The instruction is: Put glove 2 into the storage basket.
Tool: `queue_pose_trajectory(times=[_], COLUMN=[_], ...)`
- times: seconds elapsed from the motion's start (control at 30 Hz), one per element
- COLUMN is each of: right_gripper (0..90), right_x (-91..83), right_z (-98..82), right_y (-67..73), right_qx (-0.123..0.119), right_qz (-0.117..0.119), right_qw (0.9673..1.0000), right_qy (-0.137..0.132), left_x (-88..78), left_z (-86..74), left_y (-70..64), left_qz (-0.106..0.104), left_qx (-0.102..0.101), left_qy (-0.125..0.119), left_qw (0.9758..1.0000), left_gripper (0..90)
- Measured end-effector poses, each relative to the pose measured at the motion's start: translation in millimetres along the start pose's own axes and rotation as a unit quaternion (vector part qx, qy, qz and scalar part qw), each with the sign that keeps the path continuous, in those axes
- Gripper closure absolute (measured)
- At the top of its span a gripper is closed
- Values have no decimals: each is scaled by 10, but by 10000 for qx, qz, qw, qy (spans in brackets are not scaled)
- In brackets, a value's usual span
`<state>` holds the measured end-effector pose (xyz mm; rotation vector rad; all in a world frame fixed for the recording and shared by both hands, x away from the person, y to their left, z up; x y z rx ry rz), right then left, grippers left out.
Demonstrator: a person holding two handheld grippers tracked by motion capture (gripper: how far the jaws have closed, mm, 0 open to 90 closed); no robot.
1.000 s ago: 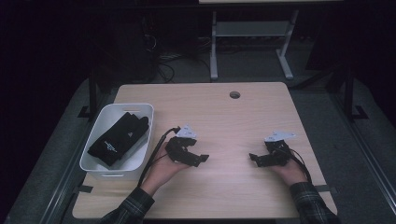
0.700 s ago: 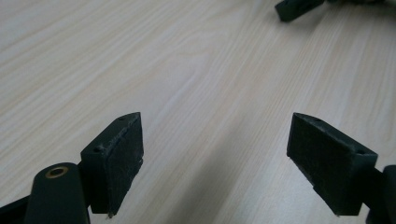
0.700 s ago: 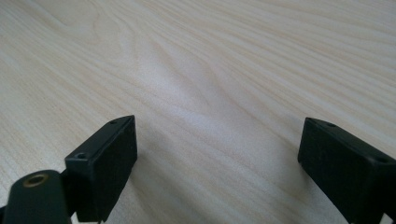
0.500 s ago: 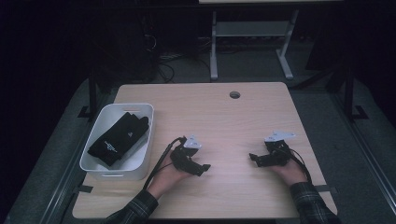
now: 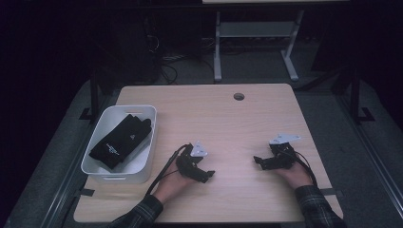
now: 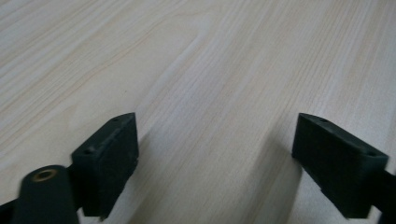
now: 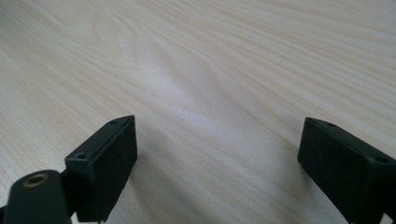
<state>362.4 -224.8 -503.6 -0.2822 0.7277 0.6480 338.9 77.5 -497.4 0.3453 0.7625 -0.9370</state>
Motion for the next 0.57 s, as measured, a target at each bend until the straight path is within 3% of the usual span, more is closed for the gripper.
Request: queue_pose_trajectory(times=[0.07,0.57], right_gripper=[116,116], right_x=[0,-1], right_z=[0,1], right_y=[0,8], right_qx=[3,37], right_qz=[0,4], right_qw=[10000,10000], right_qy=[1,-3], left_x=[11,13], left_z=[-19,-16], left_y=[3,10], left_qz=[-60,-99], left_qx=[39,81], left_qy=[-160,-155], left_qw=[9998,9998], left_gripper=[123,124])
Point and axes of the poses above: each handheld gripper's, and its own axes: x roughly forward along the jaws, z roughly out of its top, y roughly to its left, the point moved 3 cm from there along x, roughly forward along the jaws, and after that the axes turned 4 degrees about -x, right-handed, at the moved point
